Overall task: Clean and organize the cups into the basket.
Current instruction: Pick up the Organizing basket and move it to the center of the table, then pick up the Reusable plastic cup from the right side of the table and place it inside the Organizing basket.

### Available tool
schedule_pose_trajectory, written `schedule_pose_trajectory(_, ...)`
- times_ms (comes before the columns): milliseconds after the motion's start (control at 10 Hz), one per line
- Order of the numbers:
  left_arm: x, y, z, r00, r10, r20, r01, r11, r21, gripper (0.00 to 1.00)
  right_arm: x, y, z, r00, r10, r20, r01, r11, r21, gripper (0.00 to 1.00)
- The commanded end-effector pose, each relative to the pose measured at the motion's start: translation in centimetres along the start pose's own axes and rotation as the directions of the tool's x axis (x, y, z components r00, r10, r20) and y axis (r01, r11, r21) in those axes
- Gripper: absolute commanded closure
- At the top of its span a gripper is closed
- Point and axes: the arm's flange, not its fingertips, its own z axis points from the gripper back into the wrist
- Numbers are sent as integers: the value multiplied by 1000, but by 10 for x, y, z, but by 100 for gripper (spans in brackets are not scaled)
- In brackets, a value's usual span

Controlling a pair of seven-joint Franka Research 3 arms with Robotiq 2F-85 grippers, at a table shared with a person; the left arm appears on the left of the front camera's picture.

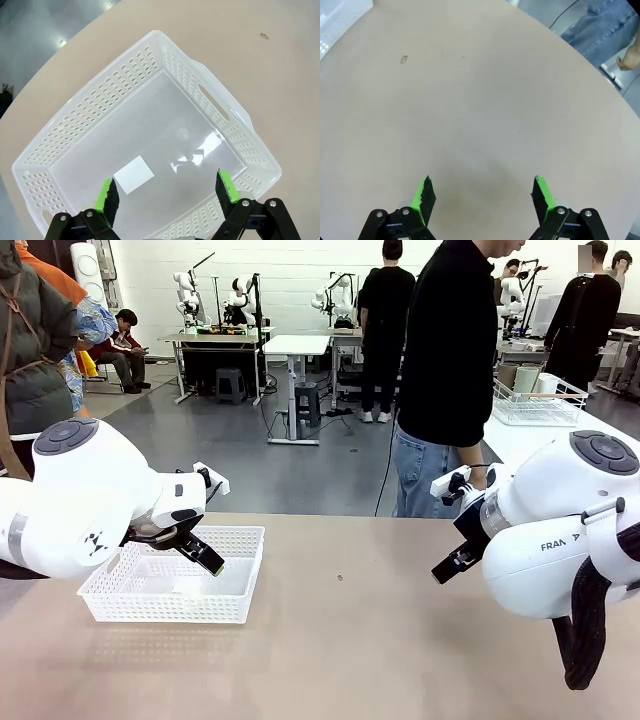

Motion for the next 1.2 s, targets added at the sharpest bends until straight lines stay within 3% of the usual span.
schedule_pose_trajectory(0, 0, 0, 0, 1000, 0, 0, 0, 1000, 0, 0, 0, 0, 0, 1000, 0, 0, 0, 1000, 0, 0)
schedule_pose_trajectory(700, 0, 0, 0, 1000, 0, 0, 0, 1000, 0, 0, 0, 0, 0, 1000, 0, 0, 0, 1000, 0, 0)
schedule_pose_trajectory(800, 4, -8, 23, 996, -24, -87, 27, 999, 38, 0, 6, 15, 21, 1000, 16, -24, -16, 1000, -18, 0)
schedule_pose_trajectory(900, 3, -24, 60, 985, -71, -155, 69, 997, -15, 0, 7, 39, 54, 994, 43, -101, -40, 999, 37, 0)
schedule_pose_trajectory(1100, 3, -38, 138, 989, -35, -146, 28, 998, -49, 0, -8, 74, 125, 984, 88, -155, -81, 996, 48, 0)
